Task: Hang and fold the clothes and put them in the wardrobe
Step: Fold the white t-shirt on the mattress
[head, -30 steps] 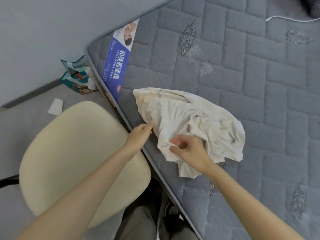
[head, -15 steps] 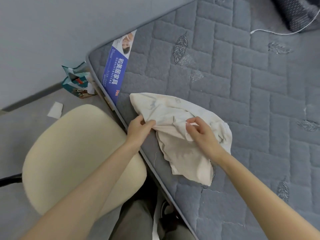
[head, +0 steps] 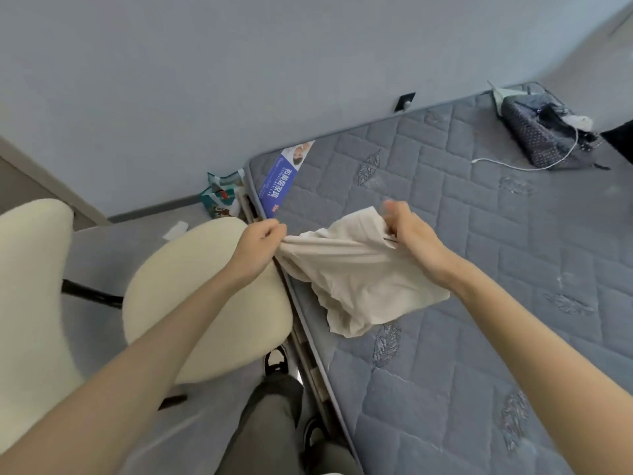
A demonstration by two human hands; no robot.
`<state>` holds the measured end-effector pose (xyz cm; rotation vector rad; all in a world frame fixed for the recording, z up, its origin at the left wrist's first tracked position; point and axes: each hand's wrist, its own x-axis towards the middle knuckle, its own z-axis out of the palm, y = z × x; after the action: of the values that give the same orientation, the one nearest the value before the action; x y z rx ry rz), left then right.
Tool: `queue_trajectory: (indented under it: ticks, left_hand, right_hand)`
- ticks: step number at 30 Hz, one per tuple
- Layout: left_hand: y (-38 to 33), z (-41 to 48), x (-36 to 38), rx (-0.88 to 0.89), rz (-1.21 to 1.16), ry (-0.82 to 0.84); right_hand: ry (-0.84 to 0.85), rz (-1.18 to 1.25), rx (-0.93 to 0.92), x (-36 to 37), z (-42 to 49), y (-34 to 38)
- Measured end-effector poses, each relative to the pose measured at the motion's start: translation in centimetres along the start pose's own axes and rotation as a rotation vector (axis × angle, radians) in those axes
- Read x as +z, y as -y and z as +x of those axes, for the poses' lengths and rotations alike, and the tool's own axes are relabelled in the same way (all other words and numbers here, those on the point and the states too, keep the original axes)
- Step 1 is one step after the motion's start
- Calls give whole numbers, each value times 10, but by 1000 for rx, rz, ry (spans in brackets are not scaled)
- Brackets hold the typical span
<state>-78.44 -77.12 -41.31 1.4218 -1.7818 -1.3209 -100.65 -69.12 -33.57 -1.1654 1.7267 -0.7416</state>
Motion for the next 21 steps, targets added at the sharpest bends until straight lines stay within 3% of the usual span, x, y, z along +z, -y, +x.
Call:
queue_trajectory:
  ticks: [2, 4, 7, 10, 12, 14, 16, 21]
  left_hand:
    - [-16, -29, -7, 61, 11, -60]
    - [-31, -55, -19, 89, 25, -124]
    - [-53, -90, -45, 112, 54, -201]
    - [-71, -118, -71, 135, 97, -151]
    - [-80, -143, -90, 141, 147, -22]
    - [-80, -159, -105, 136, 353, 51]
    - [-78, -171, -113, 95, 539, 4]
    - [-65, -179, -147, -60, 537, -154]
  right_hand:
    - [115, -37, -1, -3, -27, 13]
    - [226, -245, -96, -1, -56, 23]
    - [203, -543, -257, 8, -85, 35]
    - [6, -406, -355, 14, -99, 55]
    - [-57, -314, -393, 12, -107, 79]
    - [-87, -267, -456, 11, -112, 107]
    - [-67, -233, -510, 15, -118, 134]
    - [1, -97, -526, 40, -132, 179]
